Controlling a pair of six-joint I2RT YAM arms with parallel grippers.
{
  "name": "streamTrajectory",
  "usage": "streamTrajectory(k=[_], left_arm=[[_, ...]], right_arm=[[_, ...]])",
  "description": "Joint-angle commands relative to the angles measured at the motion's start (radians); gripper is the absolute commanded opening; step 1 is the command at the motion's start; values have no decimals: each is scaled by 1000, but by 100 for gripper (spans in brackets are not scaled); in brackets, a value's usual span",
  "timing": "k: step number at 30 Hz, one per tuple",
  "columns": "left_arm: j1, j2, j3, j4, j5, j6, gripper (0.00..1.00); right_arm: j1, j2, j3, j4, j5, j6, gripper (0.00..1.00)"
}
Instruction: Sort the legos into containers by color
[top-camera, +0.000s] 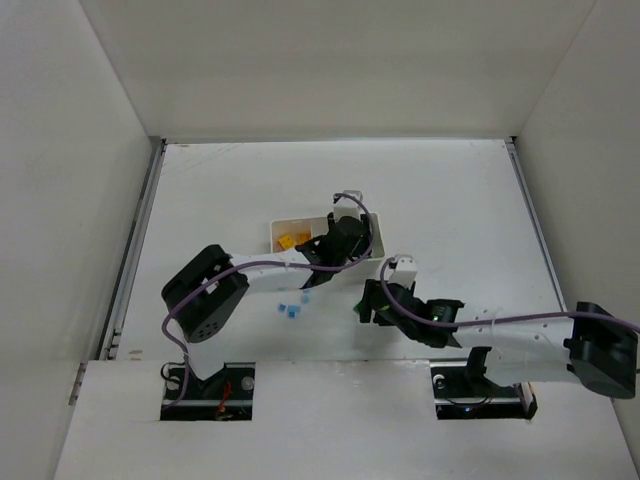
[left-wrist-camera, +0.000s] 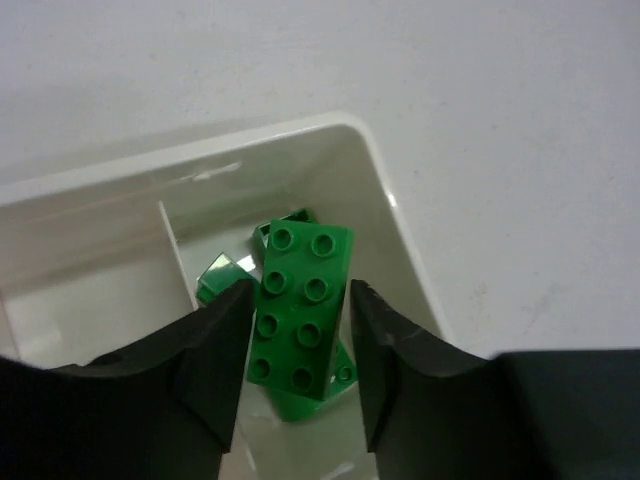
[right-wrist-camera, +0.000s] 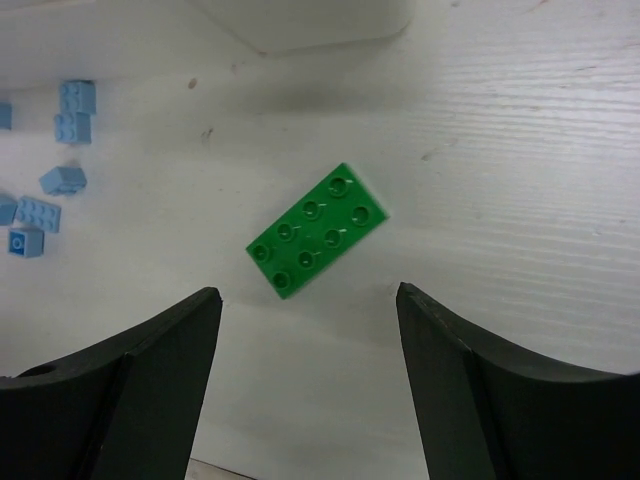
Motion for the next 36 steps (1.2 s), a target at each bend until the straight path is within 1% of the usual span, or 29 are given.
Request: streamTrajectory(k=[1,4,7,8,9,14,19,22,26,27,28,29,30,31,32,33,35,36], left_arm=[[6,-38,43,-13,-21,0,50],[14,-97,15,-13,-24,3,67],[25,-189,-35,-15,-22,-2,80],[29,-223,-51,-21,-22,-4,88],[31,-257,-64,-30,-22,-5,100],[29,-450,-121,-67,-60,-17,100],[26,-631,-114,-154,-33,-42,100],[43,-717,-100,-199,-1,-76,100],[91,-814,-89,-231,-1,-129,100],[106,-834,-80,-248,-1,-143,100],[123,-854,-71,-268,-1,-160,100],[141,-869,-60,-286,-2,-174,100],[158,-881,-52,-299,-2,-187,100],[175,-894,-46,-311,-2,-200,100],[186,-903,-43,-323,-2,-212,100],[195,-910,-42,-331,1,-220,100],[212,-924,-57,-337,-1,-223,100],[226,-927,-69,-336,-2,-227,100]], right_arm=[[22,63,71,3,36,36,77],[22,142,100,12,36,37,75],[20,185,121,-5,52,42,72],[19,189,124,-12,55,53,72],[17,196,126,-15,59,59,71],[-7,240,137,-14,56,65,71],[-32,274,155,-5,58,65,70],[-64,303,166,3,39,56,67],[-89,335,190,-15,36,24,64],[-92,335,187,-20,36,28,60],[-96,335,177,-23,36,31,53],[-98,335,166,-26,38,34,47],[-98,328,154,-31,38,40,45],[-96,317,141,-38,41,53,45],[-96,308,131,-46,42,65,47],[-96,298,126,-49,43,69,51],[-96,294,130,-55,43,65,67],[-96,297,140,-60,44,59,71]])
